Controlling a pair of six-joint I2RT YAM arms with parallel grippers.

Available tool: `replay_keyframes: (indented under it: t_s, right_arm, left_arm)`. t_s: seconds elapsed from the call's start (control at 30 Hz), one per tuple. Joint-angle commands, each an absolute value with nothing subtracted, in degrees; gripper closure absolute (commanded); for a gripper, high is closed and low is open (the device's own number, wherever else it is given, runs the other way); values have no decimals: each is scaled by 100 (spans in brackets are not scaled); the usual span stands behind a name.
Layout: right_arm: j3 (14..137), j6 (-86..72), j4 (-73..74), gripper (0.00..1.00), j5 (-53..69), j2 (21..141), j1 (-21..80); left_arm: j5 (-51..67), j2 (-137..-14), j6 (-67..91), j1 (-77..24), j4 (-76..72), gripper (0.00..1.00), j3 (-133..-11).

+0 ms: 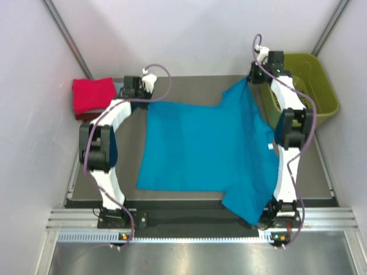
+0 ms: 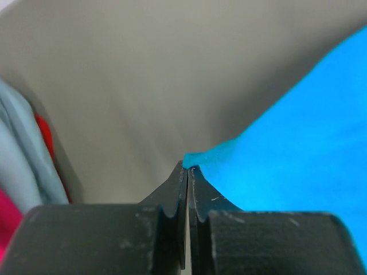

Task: Fold and stack the t-shirts
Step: Flatten the tshirt out

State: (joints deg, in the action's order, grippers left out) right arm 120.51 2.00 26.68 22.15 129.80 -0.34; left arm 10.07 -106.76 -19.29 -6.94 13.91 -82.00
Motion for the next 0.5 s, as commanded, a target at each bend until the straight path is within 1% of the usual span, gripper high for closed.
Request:
replay_keyframes:
  t_s: [0.0,0.03,0.1,0.2,0.3,0.47]
  right_arm:
    - [13559,387,2988,100,2207,13788,158]
    - [13840,361,2866,100,2093,13929,184]
    - [13817,203,2551,100,2013,14106,202]
    - [13588,-139,1848,100,1776,14194,211]
    - [13693,-184,1715,100,1652,14256,299]
    - [13790,-141,1389,100,1521,14308,378]
  left_arm:
    - [906,-11222,-1995,-528,1010,100,-9356]
    - [888,-11406,-1960,-493,1063,100,-9578]
    - [826,-11864,-1908,-396,1221,100,-10139]
    - [703,-12260,-1846,-317,1283,100,-10615]
    - [651,-12480,-1732,-264,1380,100,-10932]
    - [580,-12603,-1644,-185,1371,100,-11109]
